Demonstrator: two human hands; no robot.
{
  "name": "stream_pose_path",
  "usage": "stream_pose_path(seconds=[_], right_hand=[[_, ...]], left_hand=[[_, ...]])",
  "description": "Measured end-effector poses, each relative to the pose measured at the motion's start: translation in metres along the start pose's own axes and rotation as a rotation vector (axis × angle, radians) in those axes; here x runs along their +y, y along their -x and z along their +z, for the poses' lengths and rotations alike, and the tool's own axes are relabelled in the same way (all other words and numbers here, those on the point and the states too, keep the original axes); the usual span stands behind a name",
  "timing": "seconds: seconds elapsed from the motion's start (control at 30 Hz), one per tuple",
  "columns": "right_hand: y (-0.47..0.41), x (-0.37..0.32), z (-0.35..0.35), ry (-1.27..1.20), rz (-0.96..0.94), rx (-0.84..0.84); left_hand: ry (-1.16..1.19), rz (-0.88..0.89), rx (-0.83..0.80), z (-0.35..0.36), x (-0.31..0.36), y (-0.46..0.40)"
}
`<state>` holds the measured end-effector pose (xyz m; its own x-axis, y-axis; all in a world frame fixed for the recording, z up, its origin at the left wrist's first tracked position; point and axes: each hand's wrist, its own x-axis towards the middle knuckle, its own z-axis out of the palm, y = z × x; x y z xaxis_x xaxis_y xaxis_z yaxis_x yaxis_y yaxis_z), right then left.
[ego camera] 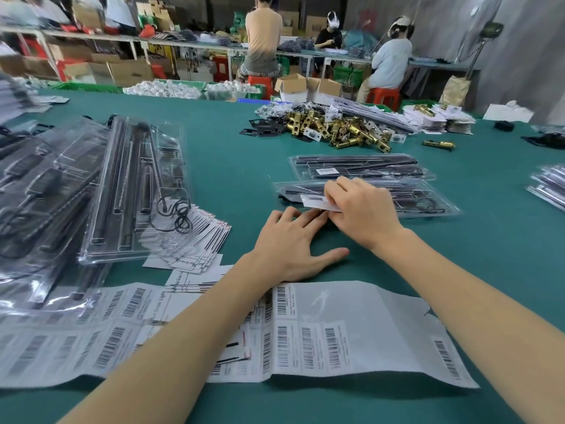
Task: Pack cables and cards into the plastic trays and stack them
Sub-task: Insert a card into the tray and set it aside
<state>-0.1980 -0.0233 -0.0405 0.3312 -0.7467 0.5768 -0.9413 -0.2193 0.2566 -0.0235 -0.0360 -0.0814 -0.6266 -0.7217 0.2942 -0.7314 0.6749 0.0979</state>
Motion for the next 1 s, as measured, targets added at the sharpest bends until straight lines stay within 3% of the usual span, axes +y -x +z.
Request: stream_pose_path(seconds=[0.4,0.53,0.67,1.0], right_hand=[[-0.002,0.036,-0.012,-0.333,0.025,-0.298],[0.018,0.030,-0.006,-0.185,0.094,-0.159],[0.023,0.022,-0.005,-0.234,0.186,-0.083],[0.022,0.015,-0.014,-0.372,0.182,-0.135]], left_hand=[[0.069,0.021,0.025,0.000,-0.003,0.003],[0.080,0.010,0.022,0.002,-0.004,0.002],[0.067,-0.005,0.016,0.003,-0.002,0.001],[0.027,-0.014,-0.008,0.000,0.000,-0.001]])
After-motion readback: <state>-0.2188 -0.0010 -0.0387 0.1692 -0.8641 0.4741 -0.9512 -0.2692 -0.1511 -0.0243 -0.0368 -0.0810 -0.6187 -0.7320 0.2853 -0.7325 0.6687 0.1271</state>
